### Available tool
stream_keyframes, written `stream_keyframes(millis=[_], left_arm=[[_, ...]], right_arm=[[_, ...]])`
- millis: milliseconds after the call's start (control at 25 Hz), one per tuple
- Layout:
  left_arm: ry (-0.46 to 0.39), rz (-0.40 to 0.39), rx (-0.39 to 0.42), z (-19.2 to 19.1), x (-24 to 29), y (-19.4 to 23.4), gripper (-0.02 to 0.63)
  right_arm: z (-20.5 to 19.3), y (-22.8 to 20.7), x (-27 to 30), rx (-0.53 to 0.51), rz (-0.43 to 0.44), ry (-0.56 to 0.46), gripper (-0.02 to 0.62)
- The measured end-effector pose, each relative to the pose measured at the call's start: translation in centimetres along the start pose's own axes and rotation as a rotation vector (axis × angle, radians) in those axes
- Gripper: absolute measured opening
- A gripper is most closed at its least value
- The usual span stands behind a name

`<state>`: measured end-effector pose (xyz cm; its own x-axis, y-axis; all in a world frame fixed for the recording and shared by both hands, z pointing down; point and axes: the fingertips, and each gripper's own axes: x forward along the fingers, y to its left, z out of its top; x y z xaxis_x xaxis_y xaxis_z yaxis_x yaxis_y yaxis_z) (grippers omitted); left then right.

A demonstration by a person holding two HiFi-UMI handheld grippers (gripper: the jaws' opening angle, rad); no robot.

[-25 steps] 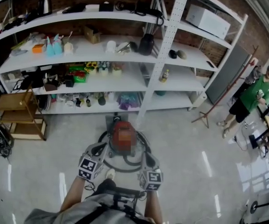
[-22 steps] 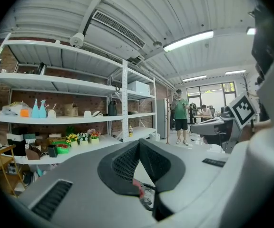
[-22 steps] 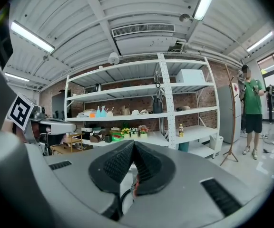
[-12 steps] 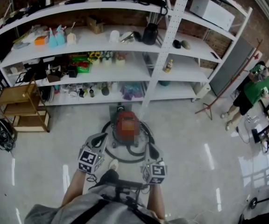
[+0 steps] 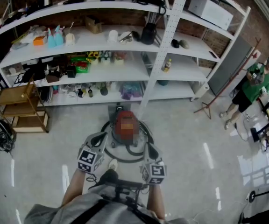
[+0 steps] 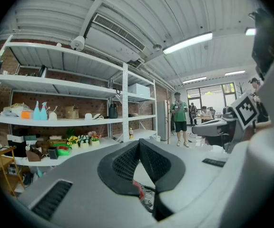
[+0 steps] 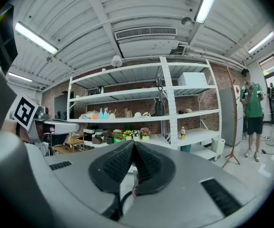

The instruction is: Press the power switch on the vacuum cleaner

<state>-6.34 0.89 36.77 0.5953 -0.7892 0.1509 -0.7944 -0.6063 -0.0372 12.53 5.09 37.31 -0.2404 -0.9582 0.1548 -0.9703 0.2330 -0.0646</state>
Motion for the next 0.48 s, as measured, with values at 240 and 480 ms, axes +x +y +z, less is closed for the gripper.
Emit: stream_keyframes(millis=[240,480], left_arm=[[-0.002,0.002,0.001,-0.02,-0.25,-0.12,0.008],[-0.003,0.010,0.002,-0.10,-0.47,-0.20,0.008]], right_arm=[[-0.33,0.06,-0.26,-0.006,0.004,0.008,0.011],[-0.49,0.11,-0.33,0.002,0.014,-0.005,0.011]])
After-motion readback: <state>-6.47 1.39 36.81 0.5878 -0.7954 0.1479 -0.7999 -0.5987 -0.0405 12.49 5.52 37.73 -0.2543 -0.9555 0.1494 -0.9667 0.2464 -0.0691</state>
